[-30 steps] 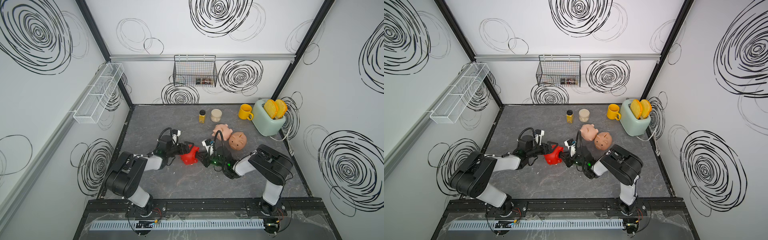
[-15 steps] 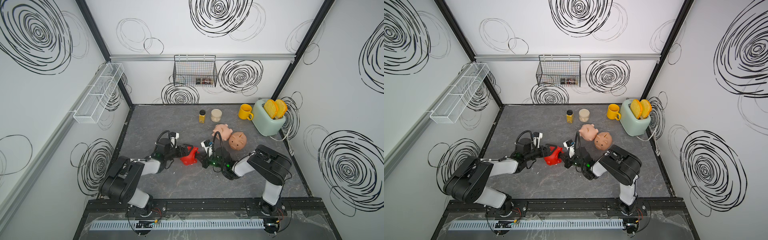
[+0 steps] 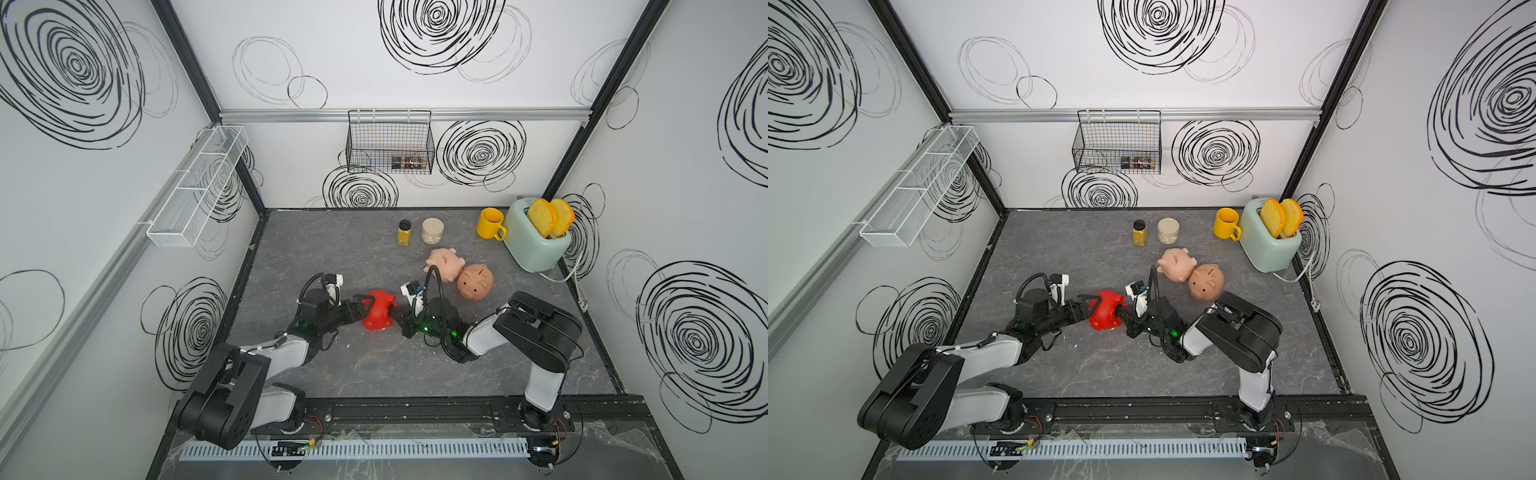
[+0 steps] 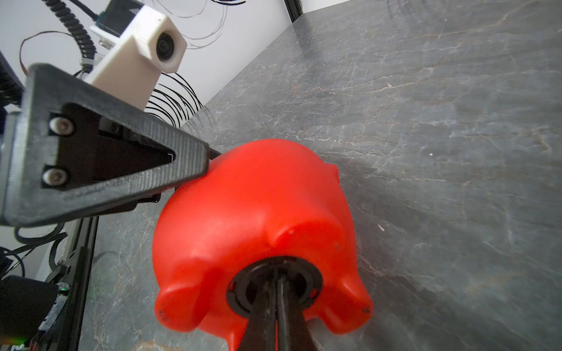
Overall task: Open piggy banks
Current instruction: Open the lid on the piggy bank.
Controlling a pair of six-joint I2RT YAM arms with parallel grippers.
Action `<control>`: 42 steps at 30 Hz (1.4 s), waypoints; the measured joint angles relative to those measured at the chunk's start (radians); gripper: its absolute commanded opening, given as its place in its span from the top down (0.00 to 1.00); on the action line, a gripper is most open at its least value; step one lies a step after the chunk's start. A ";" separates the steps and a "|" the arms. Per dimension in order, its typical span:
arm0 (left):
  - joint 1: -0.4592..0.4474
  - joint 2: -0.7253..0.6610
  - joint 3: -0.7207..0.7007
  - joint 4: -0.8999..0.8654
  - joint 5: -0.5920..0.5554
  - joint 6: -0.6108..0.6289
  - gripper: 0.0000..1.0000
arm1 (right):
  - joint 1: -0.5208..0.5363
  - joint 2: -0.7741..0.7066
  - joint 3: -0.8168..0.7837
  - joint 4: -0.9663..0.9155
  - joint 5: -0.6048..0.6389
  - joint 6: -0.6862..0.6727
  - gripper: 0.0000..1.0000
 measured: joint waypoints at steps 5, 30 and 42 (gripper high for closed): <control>-0.028 0.040 0.010 0.041 0.017 -0.008 0.04 | 0.011 0.000 0.000 -0.001 0.019 0.006 0.93; -0.028 0.177 0.113 0.044 0.042 0.044 0.00 | 0.041 0.000 0.001 0.004 0.063 -0.121 1.00; -0.027 0.200 0.122 0.061 0.052 0.054 0.02 | 0.060 -0.011 0.001 -0.019 0.111 -0.300 1.00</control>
